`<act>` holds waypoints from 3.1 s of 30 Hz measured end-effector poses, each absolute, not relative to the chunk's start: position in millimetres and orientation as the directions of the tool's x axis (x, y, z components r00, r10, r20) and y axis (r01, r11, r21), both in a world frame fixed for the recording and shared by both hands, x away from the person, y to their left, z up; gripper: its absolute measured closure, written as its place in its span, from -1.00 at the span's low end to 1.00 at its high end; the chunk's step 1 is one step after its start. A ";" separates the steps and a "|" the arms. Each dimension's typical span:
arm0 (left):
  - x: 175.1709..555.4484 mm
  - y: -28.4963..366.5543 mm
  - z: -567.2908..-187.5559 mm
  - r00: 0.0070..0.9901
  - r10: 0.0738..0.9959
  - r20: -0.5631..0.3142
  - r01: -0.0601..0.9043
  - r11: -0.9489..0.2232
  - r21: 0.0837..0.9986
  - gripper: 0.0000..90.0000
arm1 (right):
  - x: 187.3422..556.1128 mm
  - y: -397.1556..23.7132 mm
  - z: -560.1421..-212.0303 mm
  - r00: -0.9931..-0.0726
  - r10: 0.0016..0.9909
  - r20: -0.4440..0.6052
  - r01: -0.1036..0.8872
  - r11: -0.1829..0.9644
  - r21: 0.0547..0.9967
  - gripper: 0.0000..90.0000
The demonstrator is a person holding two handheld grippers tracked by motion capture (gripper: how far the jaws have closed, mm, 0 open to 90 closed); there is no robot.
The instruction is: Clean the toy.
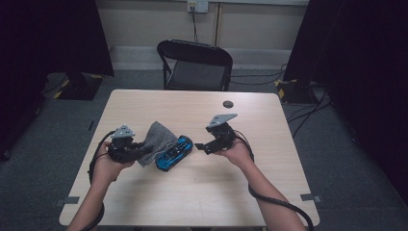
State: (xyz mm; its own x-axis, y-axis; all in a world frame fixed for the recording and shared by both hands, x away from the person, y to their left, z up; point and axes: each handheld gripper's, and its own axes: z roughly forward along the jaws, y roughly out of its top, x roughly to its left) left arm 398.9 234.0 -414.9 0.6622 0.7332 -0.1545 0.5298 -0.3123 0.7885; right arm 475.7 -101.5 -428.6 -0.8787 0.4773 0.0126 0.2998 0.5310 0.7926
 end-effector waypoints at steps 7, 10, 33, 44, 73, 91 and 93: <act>403.9 194.9 -408.0 0.719 0.680 -0.143 0.502 -0.367 0.783 0.59 | 472.0 -131.4 -423.1 -0.866 0.500 0.024 0.317 0.511 0.799 -0.65; 405.1 177.9 -408.1 0.735 0.663 -0.140 0.496 -0.385 0.779 0.59 | 472.6 -140.1 -422.5 -0.867 0.495 0.055 0.346 0.518 0.782 -0.61; 412.1 81.2 -453.5 0.815 0.551 -0.179 0.489 -0.490 0.722 0.57 | 462.3 -192.5 -404.1 -0.847 0.521 0.105 0.384 0.464 0.798 -0.29; 417.8 52.0 -468.5 0.833 0.525 -0.173 0.482 -0.537 0.693 0.57 | 450.3 -184.7 -403.6 -0.882 0.464 0.087 0.332 0.478 0.813 -0.18; 434.9 125.9 -452.0 0.751 0.657 -0.070 0.471 -0.458 0.754 -0.35 | 438.1 -167.1 -481.7 -0.910 0.406 0.080 0.326 0.585 0.743 -0.22; 464.7 133.7 -482.4 0.681 0.731 -0.045 0.537 -0.457 0.709 -0.50 | 432.2 -172.5 -499.4 -0.882 0.455 0.124 0.374 0.516 0.771 -0.22; 467.5 133.5 -483.4 0.678 0.733 -0.055 0.542 -0.448 0.711 -0.52 | 432.3 -172.6 -499.4 -0.881 0.455 0.127 0.377 0.514 0.771 -0.22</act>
State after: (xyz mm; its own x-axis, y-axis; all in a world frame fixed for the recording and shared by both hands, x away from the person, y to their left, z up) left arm 467.5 133.5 -483.4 0.6775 0.7334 -0.0547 0.5420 -0.4476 0.7113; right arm 432.3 -172.6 -499.4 -0.8812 0.4553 0.1271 0.3767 0.5140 0.7706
